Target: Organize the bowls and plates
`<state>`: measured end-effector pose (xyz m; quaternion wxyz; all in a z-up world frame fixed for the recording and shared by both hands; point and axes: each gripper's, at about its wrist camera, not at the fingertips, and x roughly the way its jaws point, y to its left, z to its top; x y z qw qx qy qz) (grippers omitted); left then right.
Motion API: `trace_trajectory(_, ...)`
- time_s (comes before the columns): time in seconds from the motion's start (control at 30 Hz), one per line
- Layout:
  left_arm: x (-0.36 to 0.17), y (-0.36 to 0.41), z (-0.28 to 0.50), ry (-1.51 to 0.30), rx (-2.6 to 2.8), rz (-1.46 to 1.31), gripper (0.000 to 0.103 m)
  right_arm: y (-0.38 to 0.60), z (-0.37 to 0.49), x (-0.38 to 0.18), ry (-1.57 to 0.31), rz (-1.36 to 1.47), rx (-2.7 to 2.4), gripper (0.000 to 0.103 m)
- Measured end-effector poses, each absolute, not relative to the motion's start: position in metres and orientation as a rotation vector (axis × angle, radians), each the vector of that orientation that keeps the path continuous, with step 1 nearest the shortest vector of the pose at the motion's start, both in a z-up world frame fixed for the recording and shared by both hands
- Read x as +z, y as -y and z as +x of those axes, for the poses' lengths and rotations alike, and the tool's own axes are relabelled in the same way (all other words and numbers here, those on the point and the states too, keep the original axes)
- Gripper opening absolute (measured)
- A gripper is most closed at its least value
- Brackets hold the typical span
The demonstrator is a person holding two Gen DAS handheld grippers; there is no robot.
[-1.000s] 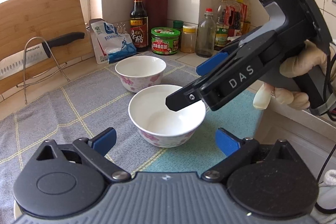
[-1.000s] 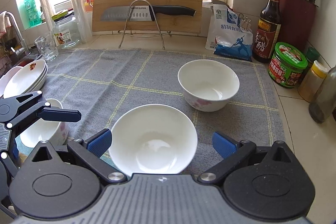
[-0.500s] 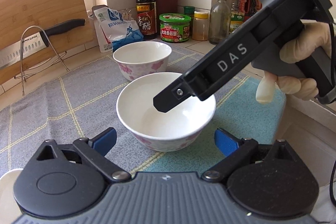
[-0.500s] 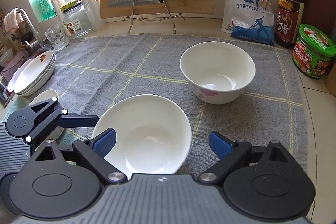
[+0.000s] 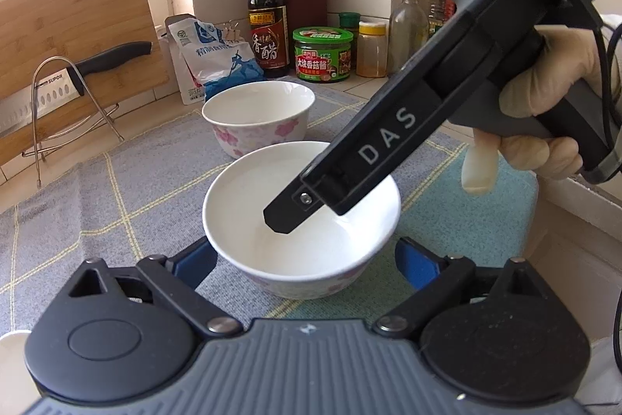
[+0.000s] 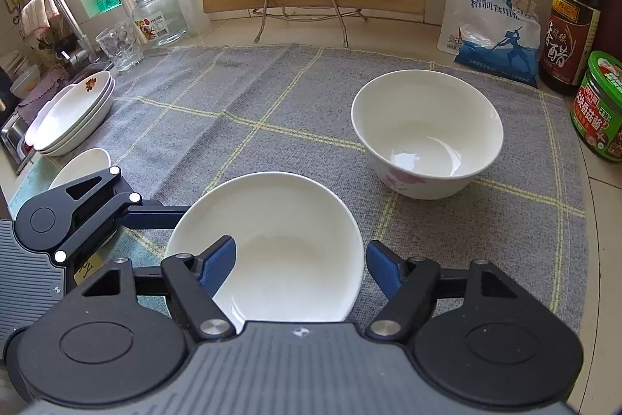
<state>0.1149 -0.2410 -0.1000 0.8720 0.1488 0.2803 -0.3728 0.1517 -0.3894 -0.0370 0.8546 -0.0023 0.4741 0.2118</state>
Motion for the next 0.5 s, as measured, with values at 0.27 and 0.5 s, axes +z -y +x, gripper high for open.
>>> trace_trajectory(0.27, -0.1006, 0.2406, 0.1183, -0.587, -0.777, 0.3, 0.094, 0.3897, 0.155, -0.0358, -1.009, 0.01, 0.464, 0.075)
trace_trajectory(0.5, -0.1007, 0.2392, 0.1209, -0.592, -0.784, 0.274, 0.094, 0.3877, 0.1545, -0.0343, -1.015, -0.002, 0.462, 0.074)
